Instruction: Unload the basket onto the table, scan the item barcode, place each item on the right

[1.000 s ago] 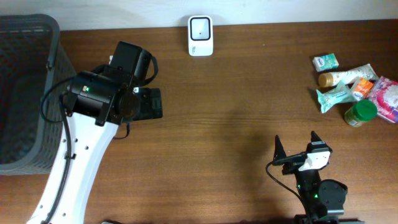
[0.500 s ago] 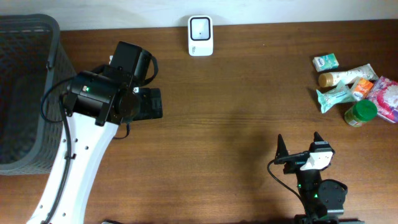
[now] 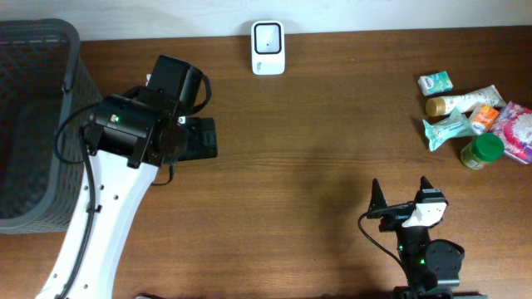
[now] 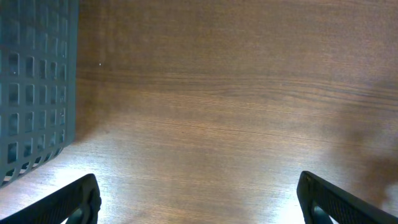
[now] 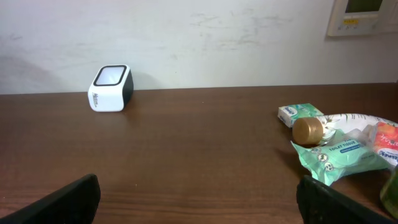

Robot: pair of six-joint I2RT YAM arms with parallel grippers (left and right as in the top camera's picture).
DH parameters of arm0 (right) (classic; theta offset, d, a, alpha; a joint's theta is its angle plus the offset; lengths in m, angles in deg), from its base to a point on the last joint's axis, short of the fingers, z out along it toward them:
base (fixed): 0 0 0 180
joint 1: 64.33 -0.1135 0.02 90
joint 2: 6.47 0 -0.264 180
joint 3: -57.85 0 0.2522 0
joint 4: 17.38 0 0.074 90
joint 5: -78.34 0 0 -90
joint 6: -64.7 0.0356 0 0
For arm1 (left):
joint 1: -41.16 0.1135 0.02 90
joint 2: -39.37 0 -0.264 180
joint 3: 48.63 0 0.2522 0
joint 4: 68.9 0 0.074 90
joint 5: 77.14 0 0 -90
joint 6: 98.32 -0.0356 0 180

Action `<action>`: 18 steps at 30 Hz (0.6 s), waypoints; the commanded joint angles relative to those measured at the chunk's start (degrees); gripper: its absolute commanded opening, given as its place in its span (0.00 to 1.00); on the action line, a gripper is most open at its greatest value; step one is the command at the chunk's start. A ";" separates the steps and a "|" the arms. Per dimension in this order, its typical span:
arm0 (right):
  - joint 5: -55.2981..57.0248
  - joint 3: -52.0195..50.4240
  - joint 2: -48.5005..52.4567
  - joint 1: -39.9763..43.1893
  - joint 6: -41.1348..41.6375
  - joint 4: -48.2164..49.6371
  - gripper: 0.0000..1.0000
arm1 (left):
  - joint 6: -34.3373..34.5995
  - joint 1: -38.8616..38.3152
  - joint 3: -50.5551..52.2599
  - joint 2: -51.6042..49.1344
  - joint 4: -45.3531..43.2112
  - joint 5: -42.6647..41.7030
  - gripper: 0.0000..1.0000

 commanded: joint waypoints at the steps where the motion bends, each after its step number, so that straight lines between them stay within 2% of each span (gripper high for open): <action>1: 0.46 -0.72 -0.55 -0.37 0.44 0.07 0.99 | -0.11 0.09 0.07 0.15 0.07 0.59 0.99; 14: 0.44 -0.72 -0.55 -0.37 0.44 0.07 0.99 | -0.04 0.09 0.09 0.13 2.45 0.26 0.99; 18: 0.44 -0.72 -0.55 -0.37 0.44 0.07 0.99 | 0.57 0.09 2.80 1.05 -6.03 -1.16 0.99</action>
